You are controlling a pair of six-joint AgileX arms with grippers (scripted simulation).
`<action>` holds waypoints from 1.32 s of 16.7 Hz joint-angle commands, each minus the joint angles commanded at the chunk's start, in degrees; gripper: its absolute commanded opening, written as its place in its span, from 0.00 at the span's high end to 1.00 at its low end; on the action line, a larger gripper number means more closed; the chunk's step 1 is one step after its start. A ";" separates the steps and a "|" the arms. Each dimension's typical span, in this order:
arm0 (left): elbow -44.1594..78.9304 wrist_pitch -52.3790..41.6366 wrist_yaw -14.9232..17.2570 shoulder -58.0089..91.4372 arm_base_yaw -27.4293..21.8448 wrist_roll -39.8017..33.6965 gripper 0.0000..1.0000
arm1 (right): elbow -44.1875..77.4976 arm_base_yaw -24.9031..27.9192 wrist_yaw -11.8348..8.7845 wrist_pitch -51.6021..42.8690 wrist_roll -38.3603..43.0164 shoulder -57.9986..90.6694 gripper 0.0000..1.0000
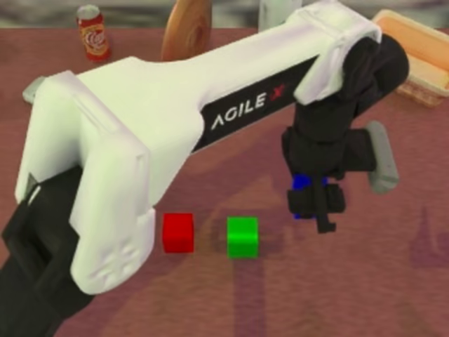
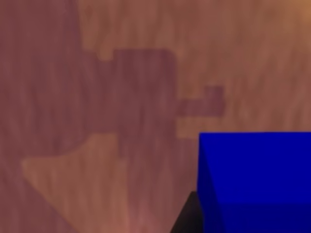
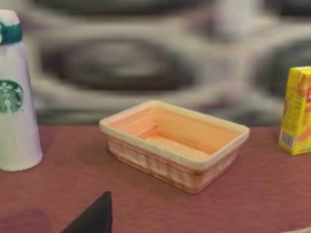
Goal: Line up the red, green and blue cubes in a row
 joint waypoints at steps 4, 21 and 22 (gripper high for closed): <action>-8.11 9.37 0.00 0.98 -0.08 -0.22 1.00 | 0.00 0.00 0.00 0.00 0.00 0.00 0.00; -10.86 12.24 0.00 1.54 -0.24 -0.21 0.17 | 0.00 0.00 0.00 0.00 0.00 0.00 0.00; -10.86 12.24 0.00 1.54 -0.24 -0.21 0.10 | 0.00 0.00 0.00 0.00 0.00 0.00 0.00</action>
